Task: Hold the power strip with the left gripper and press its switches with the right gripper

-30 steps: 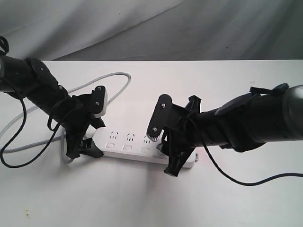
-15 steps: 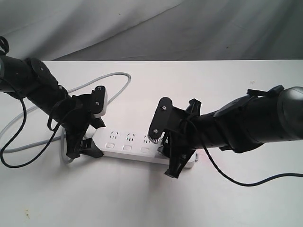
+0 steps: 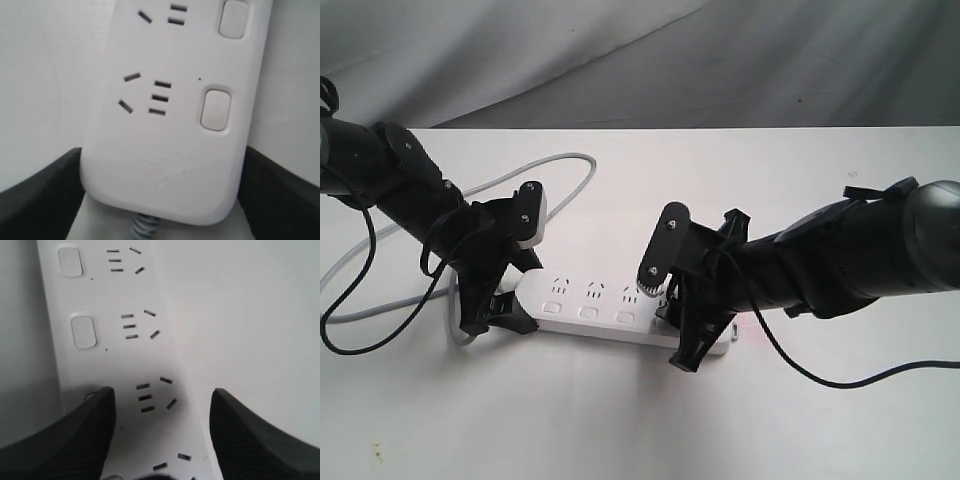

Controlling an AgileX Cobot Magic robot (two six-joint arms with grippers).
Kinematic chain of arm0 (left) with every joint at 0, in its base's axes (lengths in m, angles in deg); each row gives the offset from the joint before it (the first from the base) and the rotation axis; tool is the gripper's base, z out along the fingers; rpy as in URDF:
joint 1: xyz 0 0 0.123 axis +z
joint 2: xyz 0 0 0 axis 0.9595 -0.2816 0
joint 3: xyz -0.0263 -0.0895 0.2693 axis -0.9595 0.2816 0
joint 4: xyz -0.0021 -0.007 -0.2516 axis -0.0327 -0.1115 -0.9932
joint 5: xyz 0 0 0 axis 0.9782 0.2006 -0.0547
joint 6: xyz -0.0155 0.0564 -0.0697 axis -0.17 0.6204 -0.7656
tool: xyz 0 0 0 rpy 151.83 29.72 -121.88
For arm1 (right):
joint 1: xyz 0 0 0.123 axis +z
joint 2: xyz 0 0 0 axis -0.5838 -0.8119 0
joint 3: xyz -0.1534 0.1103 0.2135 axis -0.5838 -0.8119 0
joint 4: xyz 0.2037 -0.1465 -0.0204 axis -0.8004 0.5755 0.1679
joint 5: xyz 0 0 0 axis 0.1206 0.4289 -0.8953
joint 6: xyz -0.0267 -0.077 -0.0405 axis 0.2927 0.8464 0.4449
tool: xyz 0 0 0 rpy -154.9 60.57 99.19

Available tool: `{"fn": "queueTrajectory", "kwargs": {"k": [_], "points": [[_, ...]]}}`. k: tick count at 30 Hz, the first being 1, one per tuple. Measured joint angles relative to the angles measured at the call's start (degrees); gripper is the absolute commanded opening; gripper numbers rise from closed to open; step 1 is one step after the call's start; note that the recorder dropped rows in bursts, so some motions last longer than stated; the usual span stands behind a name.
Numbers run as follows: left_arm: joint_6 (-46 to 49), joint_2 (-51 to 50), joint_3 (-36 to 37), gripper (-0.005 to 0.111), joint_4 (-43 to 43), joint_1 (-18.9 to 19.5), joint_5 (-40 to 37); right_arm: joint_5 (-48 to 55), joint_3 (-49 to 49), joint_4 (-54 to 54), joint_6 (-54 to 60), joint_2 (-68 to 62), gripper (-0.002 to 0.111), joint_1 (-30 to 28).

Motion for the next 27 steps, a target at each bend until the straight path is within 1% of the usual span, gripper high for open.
{"fn": "queueTrajectory", "kwargs": {"k": [18, 27], "points": [[0.00, 0.00, 0.00, 0.073, 0.21, 0.00, 0.00, 2.86, 0.88, -1.03, -0.21, -1.95, 0.054, -0.08], [0.00, 0.00, 0.00, 0.073, 0.21, 0.00, 0.00, 1.16, -0.16, -0.20, -0.08, 1.86, 0.054, -0.08]]}}
